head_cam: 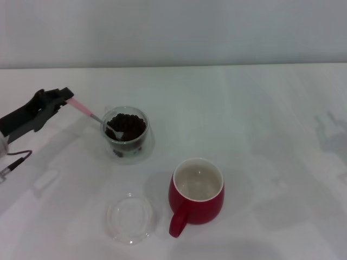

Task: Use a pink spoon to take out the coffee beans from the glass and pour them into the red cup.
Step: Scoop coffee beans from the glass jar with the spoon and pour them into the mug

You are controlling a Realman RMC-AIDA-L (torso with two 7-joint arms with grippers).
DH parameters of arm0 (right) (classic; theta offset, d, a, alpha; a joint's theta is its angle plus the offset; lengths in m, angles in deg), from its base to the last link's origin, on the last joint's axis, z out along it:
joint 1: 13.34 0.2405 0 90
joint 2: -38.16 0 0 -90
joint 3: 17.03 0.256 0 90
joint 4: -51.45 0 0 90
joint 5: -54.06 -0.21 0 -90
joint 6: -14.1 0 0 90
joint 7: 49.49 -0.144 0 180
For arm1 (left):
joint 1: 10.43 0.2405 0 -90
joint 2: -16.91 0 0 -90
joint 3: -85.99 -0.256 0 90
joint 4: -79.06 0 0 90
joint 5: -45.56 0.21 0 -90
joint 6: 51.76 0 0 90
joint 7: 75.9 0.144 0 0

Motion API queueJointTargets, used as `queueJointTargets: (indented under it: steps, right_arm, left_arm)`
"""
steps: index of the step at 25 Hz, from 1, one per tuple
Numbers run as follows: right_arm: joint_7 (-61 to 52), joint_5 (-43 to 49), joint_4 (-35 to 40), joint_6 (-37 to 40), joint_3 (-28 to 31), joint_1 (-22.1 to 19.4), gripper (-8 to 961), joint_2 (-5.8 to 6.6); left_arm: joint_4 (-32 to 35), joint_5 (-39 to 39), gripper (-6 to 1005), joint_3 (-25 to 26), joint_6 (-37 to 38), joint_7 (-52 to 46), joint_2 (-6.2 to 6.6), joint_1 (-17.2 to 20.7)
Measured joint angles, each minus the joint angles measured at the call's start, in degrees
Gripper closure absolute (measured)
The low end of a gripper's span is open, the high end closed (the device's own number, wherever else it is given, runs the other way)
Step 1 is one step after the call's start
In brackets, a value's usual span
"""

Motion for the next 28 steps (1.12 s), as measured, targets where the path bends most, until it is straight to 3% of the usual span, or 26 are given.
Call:
queueJointTargets:
  steps: [9, 28]
  right_arm:
    - [0.0, 0.1, 0.3, 0.0, -0.2, 0.2, 626, 0.05]
    - [0.0, 0.2, 0.4, -0.4, -0.2, 0.5, 620, 0.05]
  left_arm:
    - [-0.2, -4.0, 872, 0.0, -2.4, 0.1, 0.12, 2.8]
    - [-0.6, -6.2, 872, 0.0, -7.3, -0.1, 0.46, 3.1]
